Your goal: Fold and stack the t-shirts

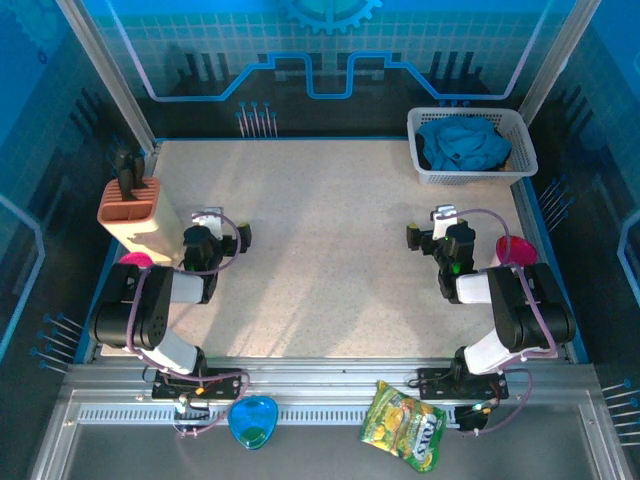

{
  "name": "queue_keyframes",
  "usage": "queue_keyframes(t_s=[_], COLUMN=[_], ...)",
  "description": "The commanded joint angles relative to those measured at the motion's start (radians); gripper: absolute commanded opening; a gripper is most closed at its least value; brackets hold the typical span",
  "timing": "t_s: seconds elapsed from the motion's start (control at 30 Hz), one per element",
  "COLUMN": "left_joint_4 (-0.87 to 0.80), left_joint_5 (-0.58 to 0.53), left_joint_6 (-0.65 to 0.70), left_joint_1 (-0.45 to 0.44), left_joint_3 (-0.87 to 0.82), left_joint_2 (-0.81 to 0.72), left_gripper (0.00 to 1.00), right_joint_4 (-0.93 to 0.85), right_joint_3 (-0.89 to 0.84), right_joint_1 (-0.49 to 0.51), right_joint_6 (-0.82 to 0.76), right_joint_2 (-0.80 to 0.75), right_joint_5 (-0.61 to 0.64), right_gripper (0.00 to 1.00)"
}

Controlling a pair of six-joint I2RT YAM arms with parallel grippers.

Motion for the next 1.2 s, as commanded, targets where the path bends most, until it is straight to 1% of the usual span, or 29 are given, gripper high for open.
queue_keyframes(t_s=[0.0,0.2,0.3,0.33,0.4,0.47,0.53,0.6,0.67,0.73,0.77,0.83,0.9,0.97,1.07,1.17], left_joint_4=[0.028,0.031,-0.006,-0.049,-0.181,-0.376,-0.528,-0.619,-0.701,-0.772,-0.799,-0.841,-0.877,-0.895,-0.906,-0.921], left_joint_5=[0.008,0.005,-0.056,-0.066,-0.127,-0.197,-0.186,-0.166,-0.112,-0.005,0.036,0.067,0.075,0.081,0.101,0.096], left_joint_6=[0.015,0.014,-0.002,0.001,0.008,-0.015,-0.076,-0.121,-0.141,-0.137,-0.136,-0.138,-0.134,-0.133,-0.128,-0.122], left_joint_1=[0.002,0.003,0.001,-0.004,-0.028,-0.054,-0.06,-0.074,-0.089,-0.094,-0.099,-0.116,-0.134,-0.147,-0.162,-0.175], left_joint_3=[0.016,0.015,0.017,0.024,0.063,0.139,0.207,0.257,0.306,0.352,0.372,0.404,0.425,0.435,0.427,0.418], left_joint_2=[-0.006,-0.006,-0.048,-0.081,-0.161,-0.237,-0.29,-0.324,-0.353,-0.367,-0.37,-0.376,-0.384,-0.393,-0.407,-0.421], left_gripper=[0.99,0.99,0.99,0.99,0.99,0.99,0.99,0.99,0.99,0.95,0.95,0.95,0.96,0.99,0.99,0.99], right_joint_4=[0.03,0.03,0.044,0.042,0.005,-0.06,-0.127,-0.222,-0.37,-0.514,-0.591,-0.731,-0.818,-0.881,-0.938,-0.99], right_joint_3=[0.012,0.011,0.0,-0.005,-0.007,0.002,0.019,0.057,0.128,0.215,0.273,0.392,0.506,0.644,0.822,1.001], right_joint_1=[0.007,-0.01,-0.01,-0.008,-0.008,-0.006,-0.003,0.001,0.001,-0.002,-0.009,-0.021,-0.039,-0.073,-0.12,-0.145], right_joint_6=[-0.006,0.001,0.009,0.013,0.015,0.017,0.022,0.034,0.063,0.088,0.095,0.1,0.104,0.104,0.111,0.091], right_joint_2=[0.0,-0.003,-0.01,-0.022,-0.069,-0.12,-0.161,-0.194,-0.223,-0.236,-0.233,-0.206,-0.159,-0.073,0.075,0.225], right_joint_5=[0.002,-0.034,-0.005,0.005,0.022,0.045,0.053,0.074,0.105,0.119,0.121,0.122,0.13,0.116,0.071,0.081], right_gripper=[1.0,1.0,1.0,1.0,1.0,1.0,1.0,0.99,0.99,0.99,0.98,0.97,0.96,0.96,0.94,0.94])
